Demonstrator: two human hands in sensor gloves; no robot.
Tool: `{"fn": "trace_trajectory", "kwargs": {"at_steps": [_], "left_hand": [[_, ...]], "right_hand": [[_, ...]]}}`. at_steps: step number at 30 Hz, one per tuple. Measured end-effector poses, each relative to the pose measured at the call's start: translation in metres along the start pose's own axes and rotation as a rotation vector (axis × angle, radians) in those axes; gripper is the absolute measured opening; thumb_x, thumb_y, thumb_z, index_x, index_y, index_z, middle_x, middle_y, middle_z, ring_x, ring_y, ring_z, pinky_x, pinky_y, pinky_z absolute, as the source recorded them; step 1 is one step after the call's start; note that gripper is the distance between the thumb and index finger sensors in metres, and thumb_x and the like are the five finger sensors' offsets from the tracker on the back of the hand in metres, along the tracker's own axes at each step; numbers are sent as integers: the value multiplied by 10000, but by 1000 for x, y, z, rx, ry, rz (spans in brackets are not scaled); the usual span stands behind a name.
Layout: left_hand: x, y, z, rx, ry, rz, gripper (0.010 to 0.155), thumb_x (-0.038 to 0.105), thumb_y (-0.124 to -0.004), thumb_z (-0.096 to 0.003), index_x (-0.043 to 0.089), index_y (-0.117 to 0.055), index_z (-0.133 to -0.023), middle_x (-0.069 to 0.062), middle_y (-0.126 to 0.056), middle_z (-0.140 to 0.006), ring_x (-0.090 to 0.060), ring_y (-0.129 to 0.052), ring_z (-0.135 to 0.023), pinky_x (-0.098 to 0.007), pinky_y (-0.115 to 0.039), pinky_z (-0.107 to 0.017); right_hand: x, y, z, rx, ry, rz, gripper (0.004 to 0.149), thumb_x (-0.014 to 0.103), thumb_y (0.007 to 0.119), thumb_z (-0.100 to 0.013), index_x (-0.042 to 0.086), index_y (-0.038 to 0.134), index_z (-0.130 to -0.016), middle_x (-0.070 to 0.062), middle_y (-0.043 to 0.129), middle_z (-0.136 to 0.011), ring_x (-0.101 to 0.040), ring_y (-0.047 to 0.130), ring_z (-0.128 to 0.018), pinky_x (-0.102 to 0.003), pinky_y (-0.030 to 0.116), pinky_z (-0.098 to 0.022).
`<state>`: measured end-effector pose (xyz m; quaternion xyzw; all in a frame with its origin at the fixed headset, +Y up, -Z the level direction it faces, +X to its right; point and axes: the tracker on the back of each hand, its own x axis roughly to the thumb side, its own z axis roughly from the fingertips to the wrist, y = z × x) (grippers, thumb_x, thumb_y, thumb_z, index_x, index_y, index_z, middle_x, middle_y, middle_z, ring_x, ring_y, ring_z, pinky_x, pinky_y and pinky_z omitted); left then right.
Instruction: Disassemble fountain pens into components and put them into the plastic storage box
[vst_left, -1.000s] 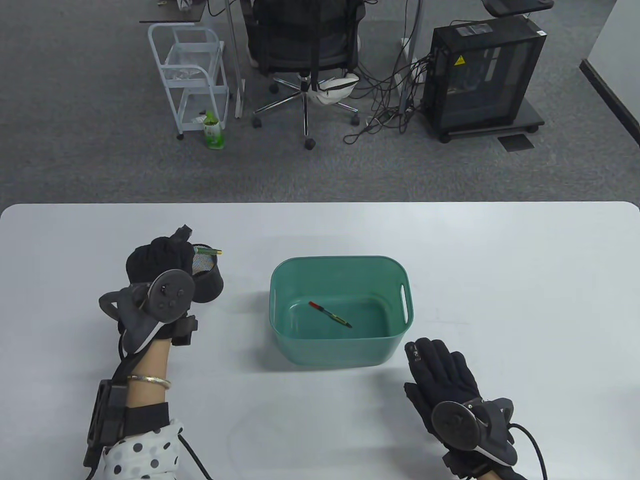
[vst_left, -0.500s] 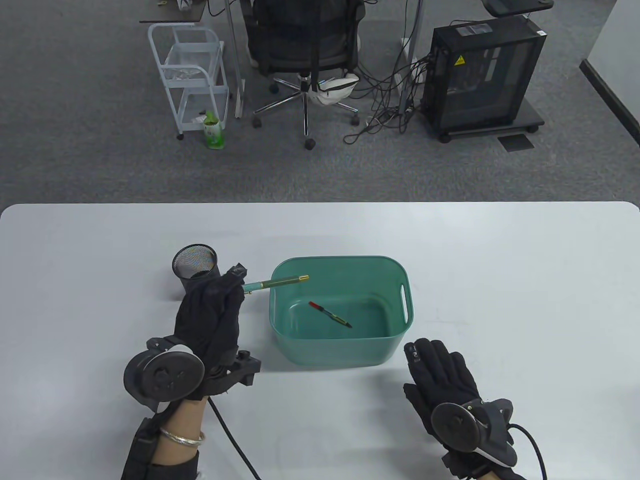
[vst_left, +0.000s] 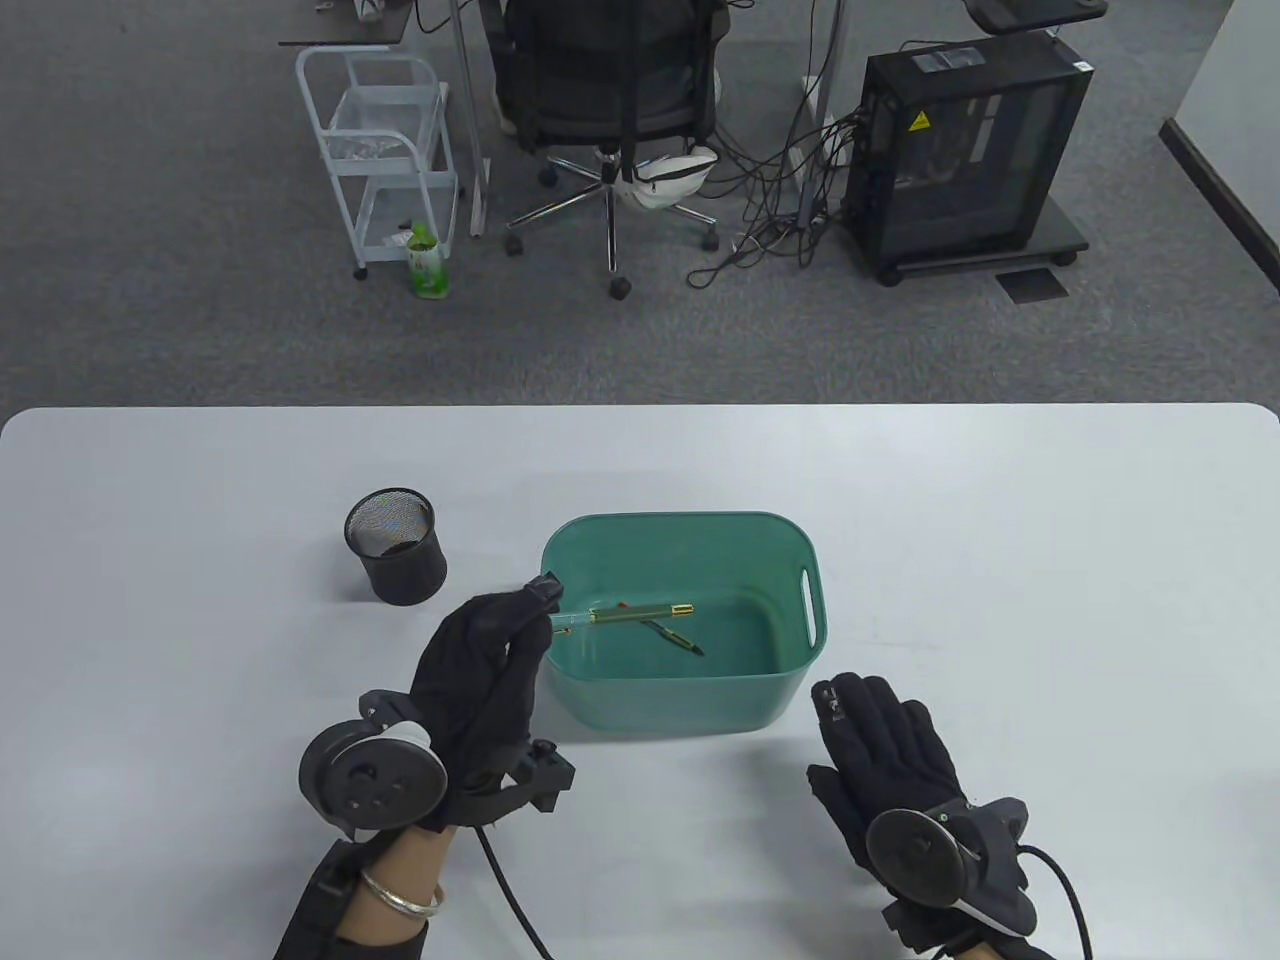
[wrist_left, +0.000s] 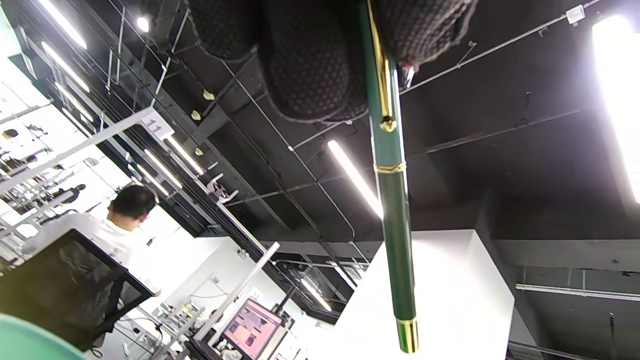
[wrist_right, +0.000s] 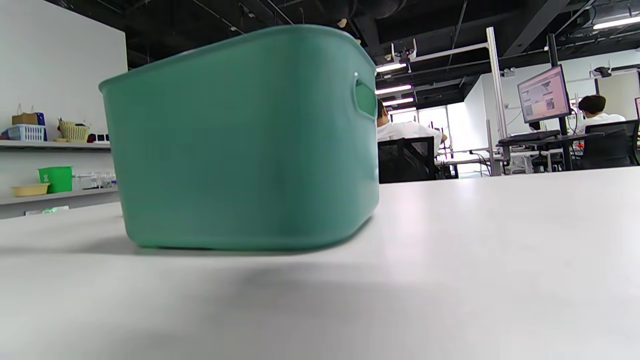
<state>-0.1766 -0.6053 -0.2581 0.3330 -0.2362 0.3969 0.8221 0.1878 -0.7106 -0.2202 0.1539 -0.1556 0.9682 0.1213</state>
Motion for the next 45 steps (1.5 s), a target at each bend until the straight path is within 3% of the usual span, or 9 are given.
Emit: {"fn": "trace_trajectory", "kwargs": {"at_steps": [6, 12, 18, 23, 28, 38, 45], "left_hand": [[4, -3, 1, -15, -19, 17, 376, 311, -696, -677, 151, -810, -998, -112, -939, -840, -206, -947, -652, -459, -703, -736], [11, -5, 2, -31, -37, 62, 376, 311, -696, -678, 150, -810, -998, -112, -938, -841, -205, -948, -651, -459, -703, -737], [14, -9, 4, -62, -47, 115, 376, 313, -695, -677, 152, -811, -997, -109, -937, -841, -202, -948, -650, -457, -705, -736], [17, -17, 5, -101, -47, 175, 377, 312, -696, -678, 150, -810, -998, -111, -939, -839, -201, -949, -649, -456, -706, -735], [18, -24, 6, -124, -47, 170, 377, 312, -693, -678, 151, -808, -999, -108, -938, -841, -201, -950, -649, -456, -707, -733], [19, -28, 6, -165, -78, 199, 377, 312, -687, -681, 157, -802, -1004, -106, -927, -858, -207, -941, -669, -460, -690, -747], [15, -26, 1, -281, -83, 200, 406, 353, -689, -689, 154, -806, -1024, -106, -943, -898, -242, -947, -727, -498, -665, -762]], "right_hand": [[19, -21, -12, -107, -78, 19, 739, 553, 539, -576, 228, 318, -1202, -79, 355, -1241, -310, 446, -1146, -502, 355, -849], [54, -48, -46, -211, -149, -47, 747, 555, 593, -572, 239, 344, -1202, -63, 371, -1244, -304, 466, -1147, -516, 361, -848], [74, -58, -64, -296, -161, -96, 697, 535, 658, -561, 265, 472, -1176, -25, 622, -1163, -250, 685, -1052, -516, 454, -829], [74, -56, -65, -311, -182, -88, 637, 512, 702, -551, 276, 586, -1131, 0, 785, -1031, -197, 826, -912, -497, 556, -787], [68, -58, -63, -326, -199, -84, 473, 461, 704, -560, 314, 760, -1006, 36, 867, -890, -152, 866, -811, -486, 584, -771], [65, -63, -59, -337, -219, -76, 443, 430, 699, -558, 302, 804, -969, 42, 854, -877, -155, 843, -817, -492, 569, -780], [60, -67, -57, -345, -218, -57, 440, 433, 708, -553, 314, 806, -965, 51, 845, -885, -151, 836, -829, -491, 564, -786]]}}
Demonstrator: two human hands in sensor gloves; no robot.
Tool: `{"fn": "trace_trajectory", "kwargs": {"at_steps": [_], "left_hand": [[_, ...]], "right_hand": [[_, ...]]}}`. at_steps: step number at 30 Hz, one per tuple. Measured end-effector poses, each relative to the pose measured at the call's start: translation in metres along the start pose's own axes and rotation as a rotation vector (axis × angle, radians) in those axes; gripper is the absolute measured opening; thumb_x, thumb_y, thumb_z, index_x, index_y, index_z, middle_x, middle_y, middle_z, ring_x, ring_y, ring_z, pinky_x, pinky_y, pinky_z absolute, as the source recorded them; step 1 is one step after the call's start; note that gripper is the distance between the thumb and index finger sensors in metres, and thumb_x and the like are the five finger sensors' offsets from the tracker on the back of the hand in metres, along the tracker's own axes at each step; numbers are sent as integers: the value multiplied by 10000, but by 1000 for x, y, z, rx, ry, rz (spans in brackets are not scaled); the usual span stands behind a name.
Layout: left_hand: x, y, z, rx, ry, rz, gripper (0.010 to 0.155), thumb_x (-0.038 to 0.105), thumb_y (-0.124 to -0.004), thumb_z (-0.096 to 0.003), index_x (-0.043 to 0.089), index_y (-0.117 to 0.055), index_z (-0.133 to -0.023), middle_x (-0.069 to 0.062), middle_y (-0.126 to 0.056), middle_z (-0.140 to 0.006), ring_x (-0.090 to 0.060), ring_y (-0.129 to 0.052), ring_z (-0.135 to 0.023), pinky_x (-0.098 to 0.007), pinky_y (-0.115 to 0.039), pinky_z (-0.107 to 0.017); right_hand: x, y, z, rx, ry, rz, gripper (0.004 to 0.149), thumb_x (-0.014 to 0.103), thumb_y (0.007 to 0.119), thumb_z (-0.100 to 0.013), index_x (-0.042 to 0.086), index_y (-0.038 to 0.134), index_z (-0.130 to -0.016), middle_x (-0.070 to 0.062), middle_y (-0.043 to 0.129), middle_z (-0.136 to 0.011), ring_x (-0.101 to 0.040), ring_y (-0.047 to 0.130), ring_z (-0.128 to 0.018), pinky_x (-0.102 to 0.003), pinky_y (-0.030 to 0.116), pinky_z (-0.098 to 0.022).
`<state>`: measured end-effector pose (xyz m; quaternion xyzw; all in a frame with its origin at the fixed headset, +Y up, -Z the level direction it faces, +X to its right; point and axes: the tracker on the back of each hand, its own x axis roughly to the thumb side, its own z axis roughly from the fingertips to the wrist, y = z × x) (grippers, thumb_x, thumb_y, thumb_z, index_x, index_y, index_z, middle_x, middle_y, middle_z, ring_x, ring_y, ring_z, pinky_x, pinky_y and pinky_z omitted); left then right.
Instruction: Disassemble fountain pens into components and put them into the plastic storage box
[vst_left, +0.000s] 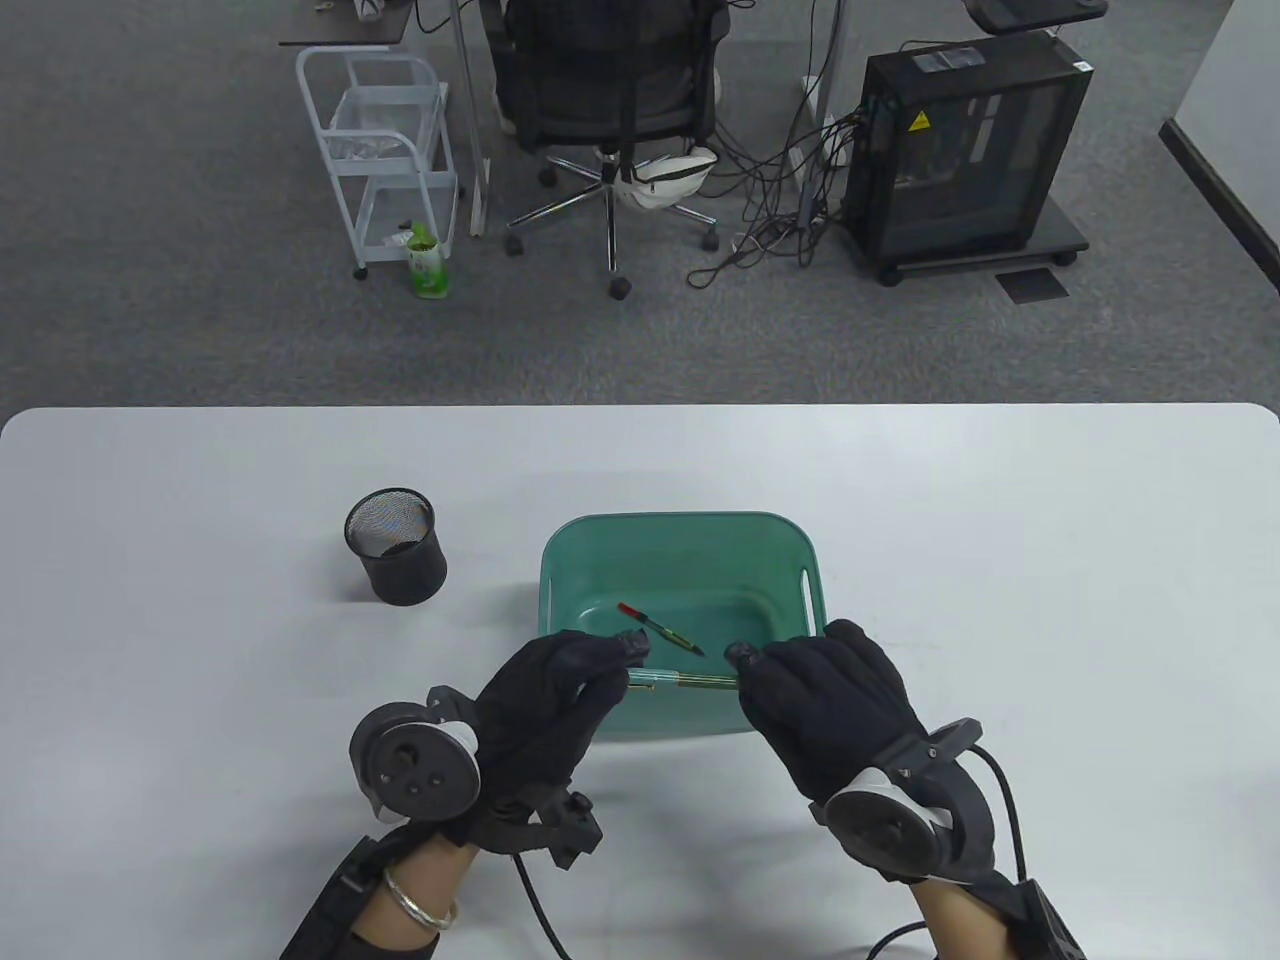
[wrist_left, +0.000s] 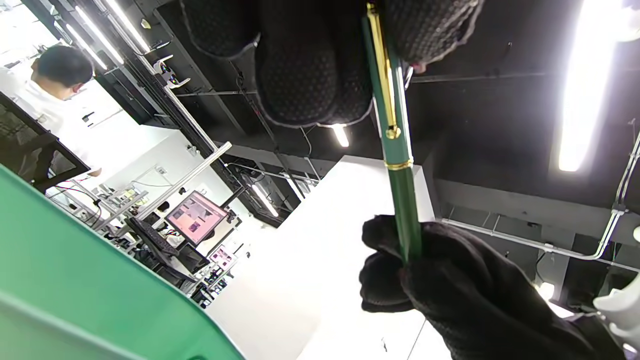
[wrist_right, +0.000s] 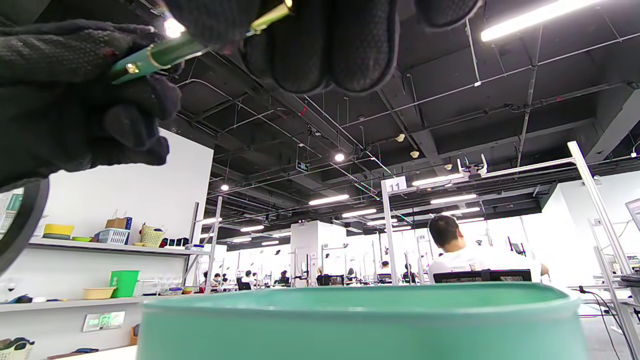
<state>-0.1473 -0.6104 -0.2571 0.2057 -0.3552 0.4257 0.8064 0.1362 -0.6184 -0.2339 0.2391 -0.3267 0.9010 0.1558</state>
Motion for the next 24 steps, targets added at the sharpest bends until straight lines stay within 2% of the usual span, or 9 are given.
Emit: {"fn": "trace_trajectory", "kwargs": {"at_steps": [5, 10, 18, 24], "left_hand": [[1, -3, -1, -110, 20, -103, 489, 449, -697, -682, 178, -759, -1085, -133, -854, -1039, -299, -878, -868, -547, -610, -786], [3, -7, -1, -138, 5, -222, 527, 475, -715, -669, 183, -741, -1107, -137, -841, -1063, -300, -875, -878, -549, -615, -781], [5, -10, -2, -176, -5, -281, 505, 469, -719, -667, 162, -801, -1060, -118, -910, -987, -273, -932, -790, -516, -677, -733], [4, -12, -2, -214, -1, -301, 493, 458, -726, -665, 144, -827, -1031, -85, -975, -848, -238, -968, -677, -490, -719, -684]], "right_hand": [[-1, -3, 0, -8, -8, 33, 437, 435, 717, -549, 327, 808, -963, 56, 837, -897, -151, 831, -841, -493, 561, -788], [1, -5, 1, -13, -20, 65, 427, 436, 724, -548, 352, 807, -959, 59, 828, -908, -151, 823, -853, -494, 558, -789], [3, -6, 2, -24, -34, 84, 428, 435, 731, -545, 352, 808, -958, 62, 816, -917, -150, 814, -864, -496, 551, -793], [4, -7, 2, -31, -43, 96, 428, 435, 735, -544, 355, 806, -958, 64, 812, -920, -148, 810, -867, -495, 549, -794]]}}
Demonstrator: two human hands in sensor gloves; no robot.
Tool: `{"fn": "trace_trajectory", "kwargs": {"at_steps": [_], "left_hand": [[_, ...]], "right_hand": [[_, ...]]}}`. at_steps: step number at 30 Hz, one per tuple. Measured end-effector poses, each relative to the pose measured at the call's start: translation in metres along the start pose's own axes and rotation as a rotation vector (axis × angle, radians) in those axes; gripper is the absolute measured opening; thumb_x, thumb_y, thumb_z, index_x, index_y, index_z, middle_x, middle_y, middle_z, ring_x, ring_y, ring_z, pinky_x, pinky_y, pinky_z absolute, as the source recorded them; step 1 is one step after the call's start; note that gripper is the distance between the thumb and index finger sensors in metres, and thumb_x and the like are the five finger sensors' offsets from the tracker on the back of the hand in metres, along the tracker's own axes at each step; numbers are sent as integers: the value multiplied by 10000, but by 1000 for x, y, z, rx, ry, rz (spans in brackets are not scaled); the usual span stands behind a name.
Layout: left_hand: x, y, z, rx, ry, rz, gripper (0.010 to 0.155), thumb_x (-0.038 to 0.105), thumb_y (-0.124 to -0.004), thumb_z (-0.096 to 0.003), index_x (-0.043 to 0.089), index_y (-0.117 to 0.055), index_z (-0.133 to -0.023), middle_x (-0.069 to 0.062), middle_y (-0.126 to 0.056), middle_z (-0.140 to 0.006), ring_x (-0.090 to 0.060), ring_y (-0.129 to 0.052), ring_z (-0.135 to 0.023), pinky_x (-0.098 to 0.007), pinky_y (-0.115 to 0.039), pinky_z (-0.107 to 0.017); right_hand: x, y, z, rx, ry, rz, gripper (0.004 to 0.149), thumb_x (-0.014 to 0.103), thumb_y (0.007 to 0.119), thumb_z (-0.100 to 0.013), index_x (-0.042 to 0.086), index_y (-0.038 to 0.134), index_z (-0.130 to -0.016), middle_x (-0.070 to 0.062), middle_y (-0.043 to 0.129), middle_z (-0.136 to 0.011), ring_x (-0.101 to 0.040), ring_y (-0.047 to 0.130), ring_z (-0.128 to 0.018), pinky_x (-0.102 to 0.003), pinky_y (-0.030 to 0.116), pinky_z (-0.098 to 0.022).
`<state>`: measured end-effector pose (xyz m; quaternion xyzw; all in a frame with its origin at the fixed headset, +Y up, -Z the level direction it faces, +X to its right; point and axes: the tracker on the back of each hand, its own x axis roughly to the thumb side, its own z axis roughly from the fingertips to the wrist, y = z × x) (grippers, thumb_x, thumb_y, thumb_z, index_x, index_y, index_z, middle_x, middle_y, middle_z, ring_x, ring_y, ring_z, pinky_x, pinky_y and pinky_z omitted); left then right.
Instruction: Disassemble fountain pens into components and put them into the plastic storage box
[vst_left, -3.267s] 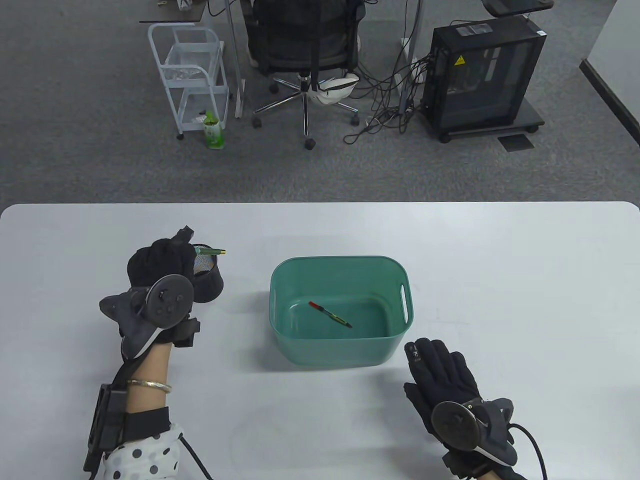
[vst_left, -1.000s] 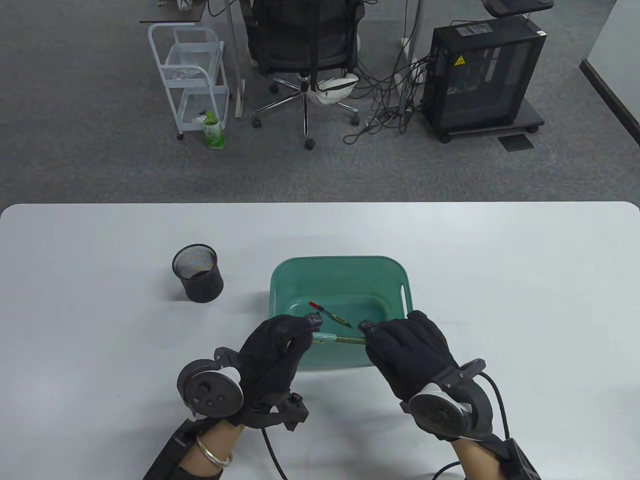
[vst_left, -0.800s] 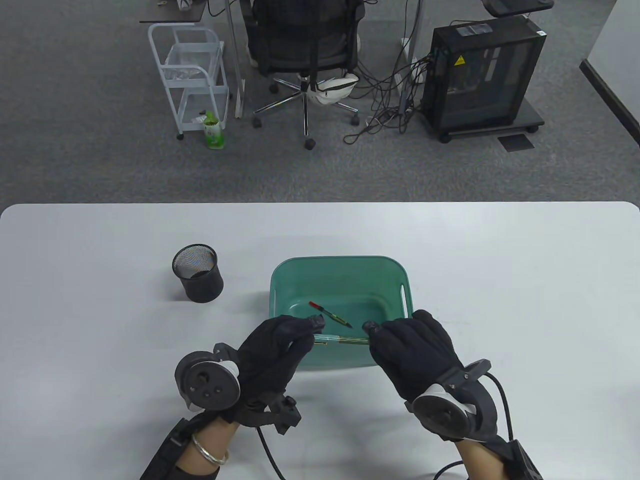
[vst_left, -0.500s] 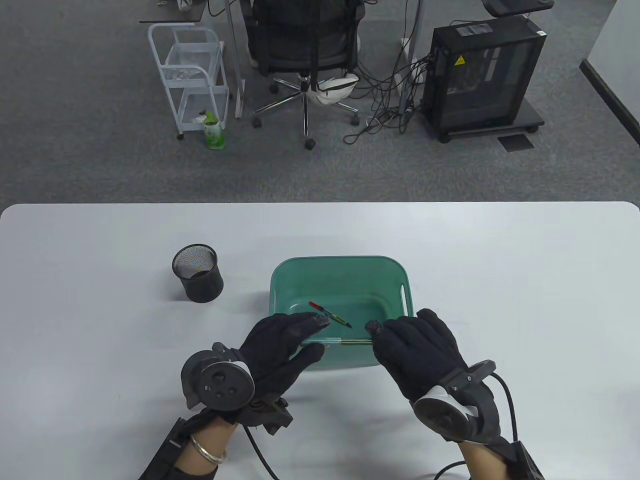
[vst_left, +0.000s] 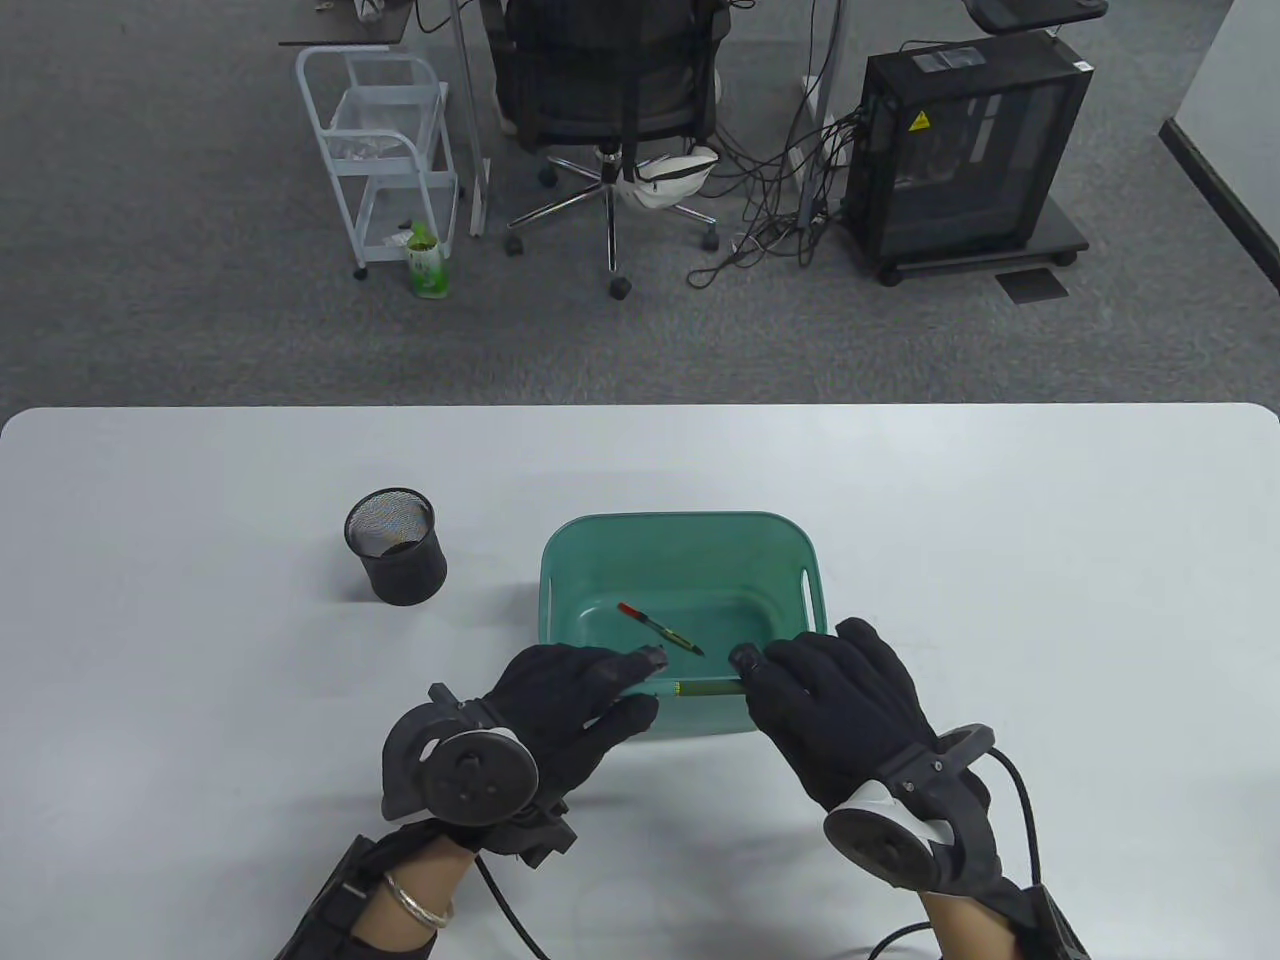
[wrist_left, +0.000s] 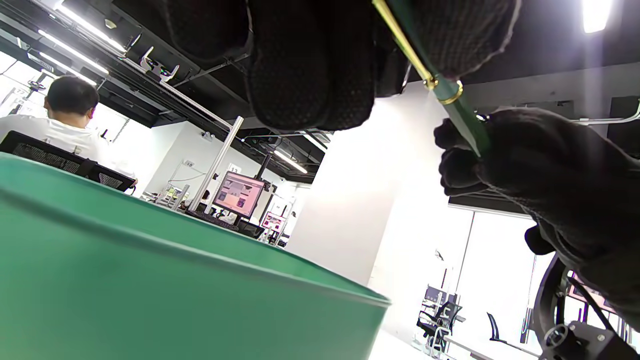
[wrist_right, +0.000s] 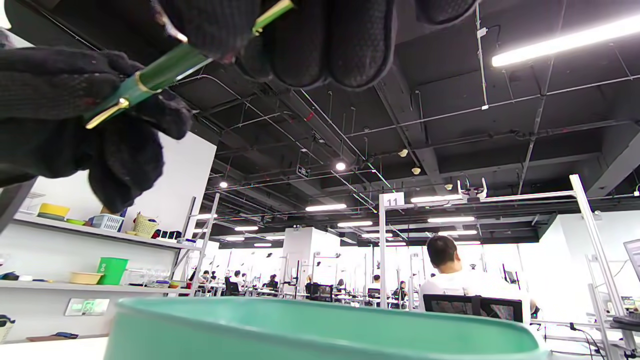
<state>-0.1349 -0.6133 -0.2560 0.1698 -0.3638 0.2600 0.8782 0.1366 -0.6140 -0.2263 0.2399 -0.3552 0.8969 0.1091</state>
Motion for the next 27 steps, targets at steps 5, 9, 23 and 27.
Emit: {"fn": "trace_trajectory", "kwargs": {"at_steps": [5, 9, 23, 27], "left_hand": [[3, -1, 0, 1, -34, -29, 473, 433, -725, -662, 108, -856, -980, -45, -976, -768, -202, -963, -620, -471, -729, -667], [7, 1, 1, 35, -67, -58, 467, 420, -720, -662, 88, -867, -955, -26, -970, -747, -186, -958, -604, -462, -733, -660], [23, -10, 3, 59, -157, -138, 467, 429, -711, -660, 93, -868, -944, -8, -971, -735, -168, -963, -593, -450, -744, -650], [24, -11, 3, 61, -162, -148, 469, 431, -710, -659, 94, -870, -941, -5, -973, -728, -166, -965, -587, -448, -746, -647]], "right_hand": [[1, 0, 0, 3, -4, 6, 427, 436, 733, -544, 359, 802, -959, 65, 809, -924, -148, 809, -870, -496, 548, -794], [1, 0, 0, 19, -8, -13, 452, 458, 726, -545, 355, 780, -982, 65, 805, -947, -160, 804, -894, -502, 543, -797], [16, 6, 2, 35, -61, -39, 474, 495, 714, -544, 350, 769, -991, 92, 815, -940, -153, 807, -895, -498, 541, -799], [16, 7, 2, 34, -64, -40, 458, 492, 708, -546, 344, 790, -972, 90, 839, -895, -141, 828, -854, -493, 553, -793]]}}
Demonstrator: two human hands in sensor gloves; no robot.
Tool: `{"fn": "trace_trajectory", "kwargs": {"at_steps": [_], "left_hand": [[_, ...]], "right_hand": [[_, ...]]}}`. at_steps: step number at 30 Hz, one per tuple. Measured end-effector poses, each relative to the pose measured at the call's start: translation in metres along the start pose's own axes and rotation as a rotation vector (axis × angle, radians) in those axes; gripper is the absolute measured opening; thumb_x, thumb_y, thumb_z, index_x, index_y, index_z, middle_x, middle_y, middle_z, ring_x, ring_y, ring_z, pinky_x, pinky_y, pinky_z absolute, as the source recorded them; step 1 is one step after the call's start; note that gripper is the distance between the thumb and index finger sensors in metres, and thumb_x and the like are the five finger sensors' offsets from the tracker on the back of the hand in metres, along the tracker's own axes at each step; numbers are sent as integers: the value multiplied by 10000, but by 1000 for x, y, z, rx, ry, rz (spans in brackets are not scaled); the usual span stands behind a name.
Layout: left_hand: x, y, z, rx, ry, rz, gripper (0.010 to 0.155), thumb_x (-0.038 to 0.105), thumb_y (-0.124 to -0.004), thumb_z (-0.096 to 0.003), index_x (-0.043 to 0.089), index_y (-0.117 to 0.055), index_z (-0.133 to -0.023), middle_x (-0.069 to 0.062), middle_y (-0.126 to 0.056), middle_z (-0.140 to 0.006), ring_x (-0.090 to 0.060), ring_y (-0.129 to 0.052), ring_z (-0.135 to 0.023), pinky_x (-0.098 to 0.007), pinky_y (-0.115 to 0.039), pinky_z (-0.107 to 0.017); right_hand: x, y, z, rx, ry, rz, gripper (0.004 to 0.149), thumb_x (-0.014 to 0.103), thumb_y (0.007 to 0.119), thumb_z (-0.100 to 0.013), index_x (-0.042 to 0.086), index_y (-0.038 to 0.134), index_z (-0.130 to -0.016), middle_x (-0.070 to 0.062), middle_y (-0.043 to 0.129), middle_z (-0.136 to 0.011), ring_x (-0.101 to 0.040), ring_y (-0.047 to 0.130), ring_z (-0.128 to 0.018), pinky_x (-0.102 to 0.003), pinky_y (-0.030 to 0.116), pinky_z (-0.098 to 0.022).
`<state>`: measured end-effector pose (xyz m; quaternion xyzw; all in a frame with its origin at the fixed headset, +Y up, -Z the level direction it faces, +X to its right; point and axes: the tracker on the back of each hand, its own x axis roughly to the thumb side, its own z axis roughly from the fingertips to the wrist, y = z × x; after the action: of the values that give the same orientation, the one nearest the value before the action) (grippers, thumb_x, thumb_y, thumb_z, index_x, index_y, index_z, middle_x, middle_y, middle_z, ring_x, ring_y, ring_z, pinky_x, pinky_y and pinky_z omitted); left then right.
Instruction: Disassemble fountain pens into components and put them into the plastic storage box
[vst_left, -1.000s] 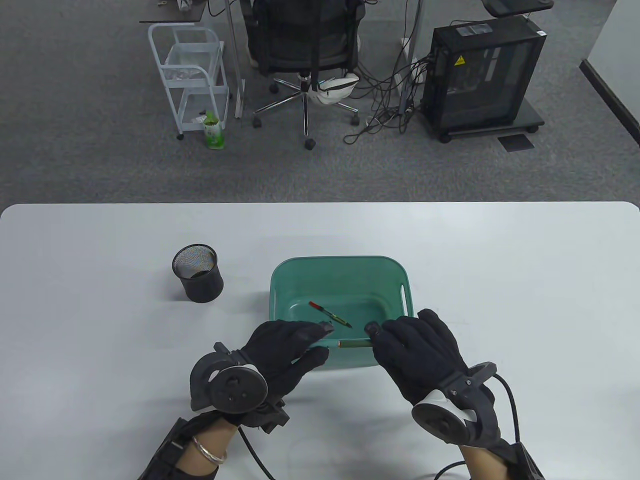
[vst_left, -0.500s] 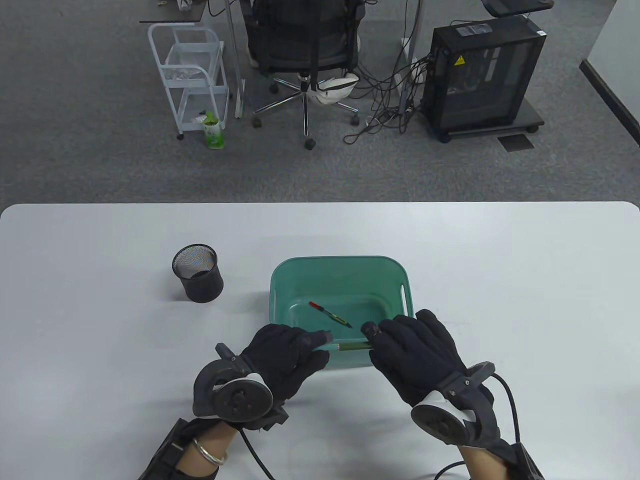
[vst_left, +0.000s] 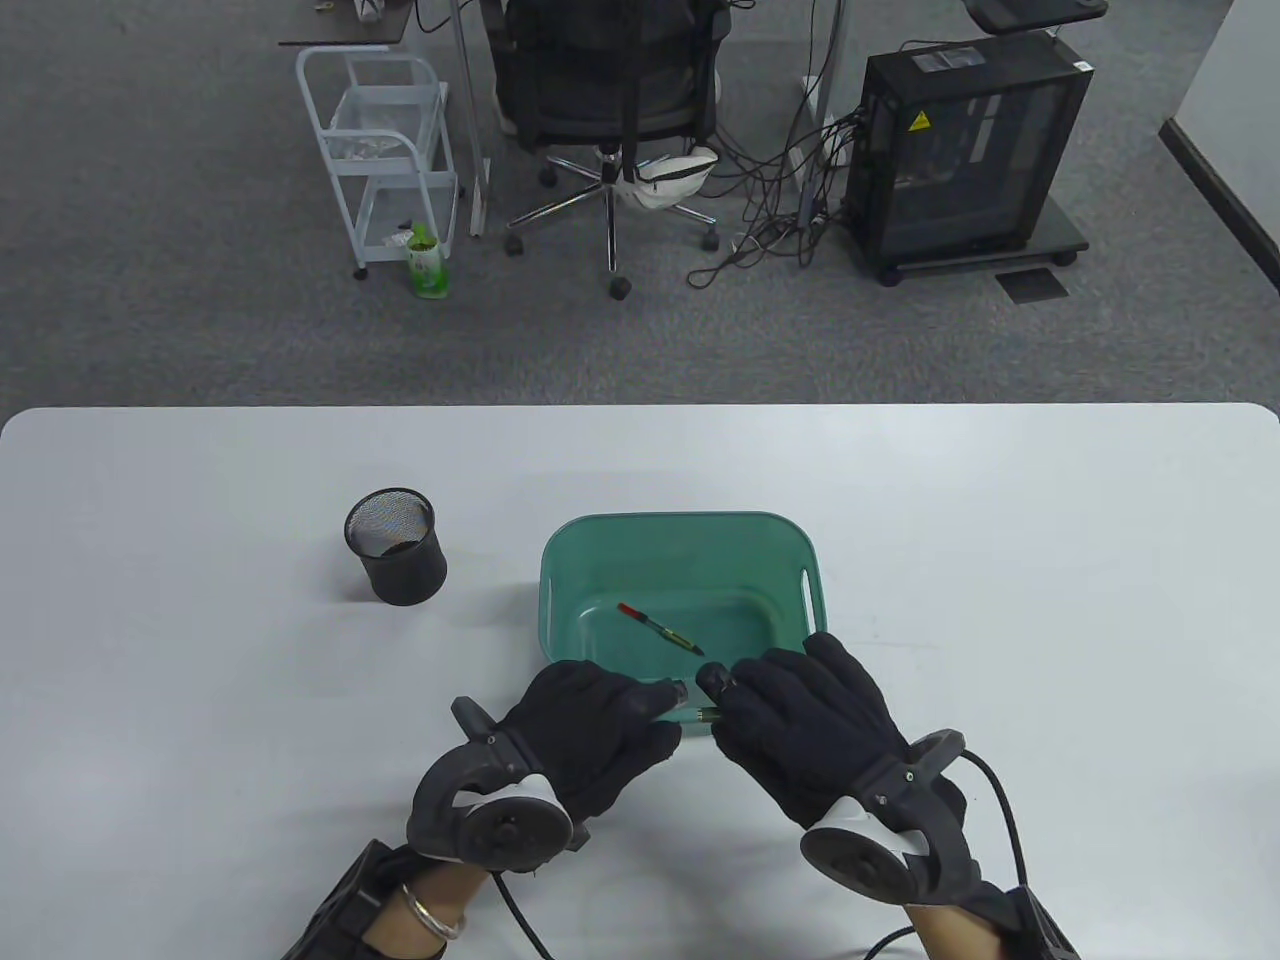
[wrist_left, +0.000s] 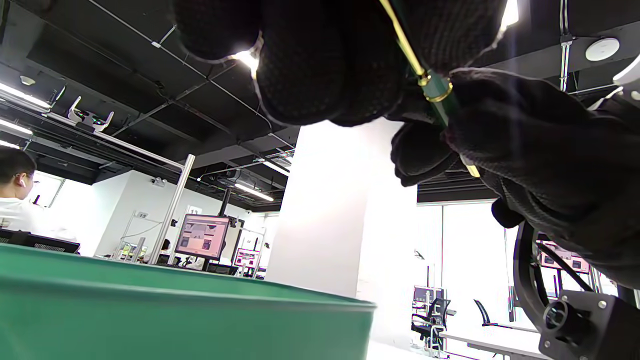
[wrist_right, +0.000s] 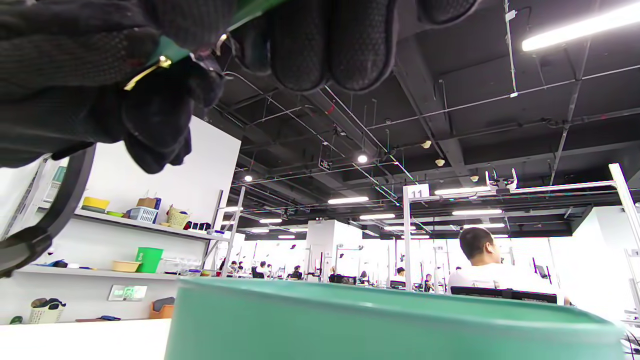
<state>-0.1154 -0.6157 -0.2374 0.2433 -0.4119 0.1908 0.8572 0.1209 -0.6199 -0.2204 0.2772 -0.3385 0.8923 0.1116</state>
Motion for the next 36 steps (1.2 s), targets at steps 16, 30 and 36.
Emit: {"fn": "trace_trajectory", "kwargs": {"at_steps": [16, 30, 36], "left_hand": [[-4, 8, -4, -63, -14, 107, 485, 452, -675, -662, 77, -937, -822, 79, -963, -502, -89, -963, -381, -398, -809, -501], [-3, 13, -5, -89, -20, 150, 484, 445, -667, -669, 69, -945, -795, 96, -944, -456, -68, -952, -339, -389, -818, -465], [-3, 14, -3, -72, -33, 154, 486, 442, -671, -667, 61, -946, -793, 93, -942, -451, -73, -951, -337, -391, -816, -466]], "right_hand": [[-3, -9, -1, -36, -55, -50, 437, 475, 715, -526, 324, 860, -910, 113, 873, -837, -111, 848, -818, -477, 568, -788], [-4, -15, -1, -50, -77, -80, 435, 474, 719, -523, 331, 866, -907, 126, 874, -843, -103, 843, -834, -467, 560, -796], [-5, -16, -2, -38, -72, -119, 435, 471, 722, -524, 327, 871, -906, 123, 885, -834, -96, 857, -819, -447, 580, -786]]}}
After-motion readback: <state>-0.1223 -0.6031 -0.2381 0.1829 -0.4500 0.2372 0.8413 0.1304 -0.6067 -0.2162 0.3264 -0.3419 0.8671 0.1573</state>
